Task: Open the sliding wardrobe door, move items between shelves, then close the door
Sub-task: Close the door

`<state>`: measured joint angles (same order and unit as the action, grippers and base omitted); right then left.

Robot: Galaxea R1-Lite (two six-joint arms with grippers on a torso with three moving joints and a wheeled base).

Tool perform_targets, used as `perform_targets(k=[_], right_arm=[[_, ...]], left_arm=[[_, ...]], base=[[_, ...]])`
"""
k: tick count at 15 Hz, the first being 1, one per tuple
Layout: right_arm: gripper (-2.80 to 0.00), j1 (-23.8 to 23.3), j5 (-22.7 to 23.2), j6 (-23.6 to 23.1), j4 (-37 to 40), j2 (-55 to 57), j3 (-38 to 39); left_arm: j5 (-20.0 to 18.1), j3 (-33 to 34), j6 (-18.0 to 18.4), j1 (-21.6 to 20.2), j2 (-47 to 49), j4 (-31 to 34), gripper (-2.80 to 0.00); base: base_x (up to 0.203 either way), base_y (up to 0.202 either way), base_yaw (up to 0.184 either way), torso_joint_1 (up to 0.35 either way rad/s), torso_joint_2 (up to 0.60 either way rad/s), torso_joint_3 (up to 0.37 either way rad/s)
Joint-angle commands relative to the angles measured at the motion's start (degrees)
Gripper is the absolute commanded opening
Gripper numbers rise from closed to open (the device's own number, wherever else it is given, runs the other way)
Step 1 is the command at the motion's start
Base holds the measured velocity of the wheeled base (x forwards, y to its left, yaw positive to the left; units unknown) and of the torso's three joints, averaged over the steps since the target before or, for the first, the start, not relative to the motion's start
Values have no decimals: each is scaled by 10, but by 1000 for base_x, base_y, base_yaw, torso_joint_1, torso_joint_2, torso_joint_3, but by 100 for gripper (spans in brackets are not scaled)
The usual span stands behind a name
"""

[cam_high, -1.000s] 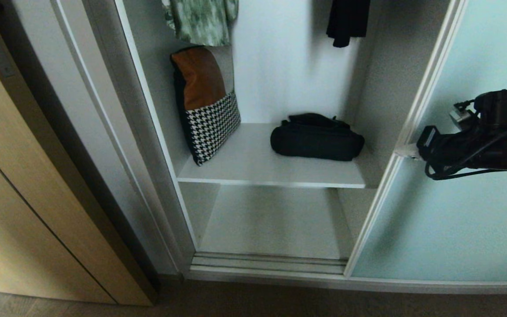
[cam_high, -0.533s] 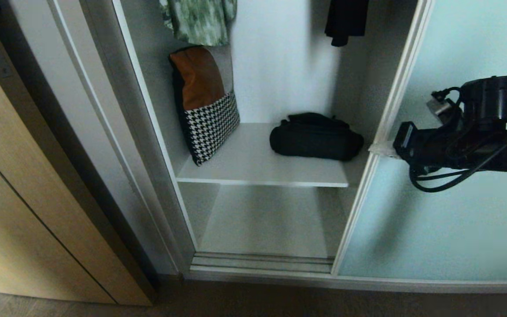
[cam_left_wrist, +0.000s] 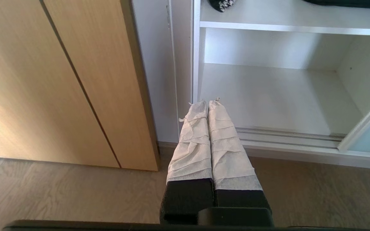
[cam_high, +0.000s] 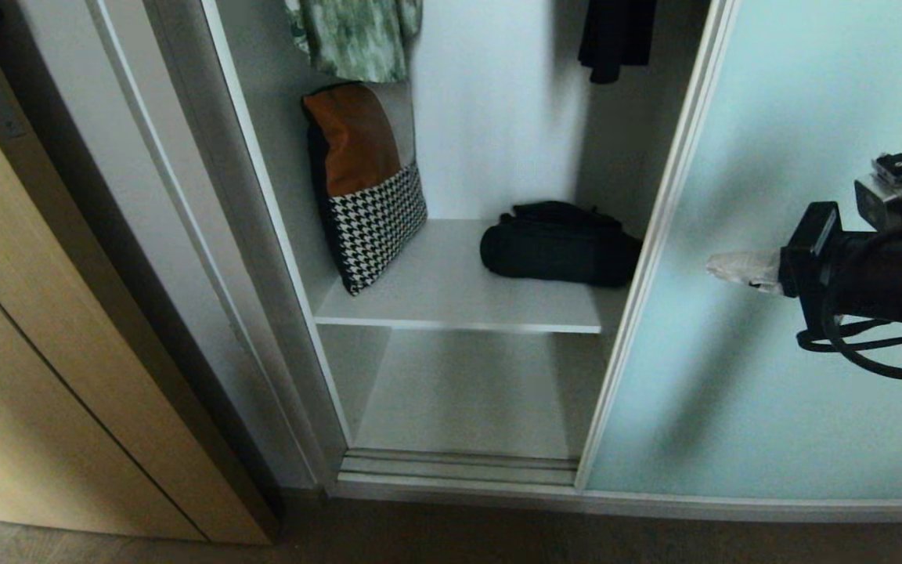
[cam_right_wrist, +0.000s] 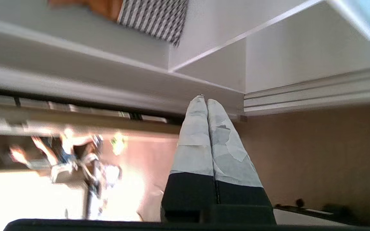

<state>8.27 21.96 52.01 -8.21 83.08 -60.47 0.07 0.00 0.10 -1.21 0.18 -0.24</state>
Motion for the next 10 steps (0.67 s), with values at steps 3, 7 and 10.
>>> perform_targets(k=[3, 7, 10], right_arm=[[-280, 2, -1, 45, -3, 41, -9], [-280, 3, -5, 89, -4, 82, -34], [-280, 4, -49, 120, -4, 106, -61]], left_arm=[[0, 0, 0, 0, 1, 0, -280], [0, 0, 1, -1, 1, 0, -280], [0, 0, 0, 0, 1, 0, -280]], base=[[0, 0, 0, 0, 0, 0], [0, 0, 0, 0, 0, 0], [0, 0, 0, 0, 0, 0]])
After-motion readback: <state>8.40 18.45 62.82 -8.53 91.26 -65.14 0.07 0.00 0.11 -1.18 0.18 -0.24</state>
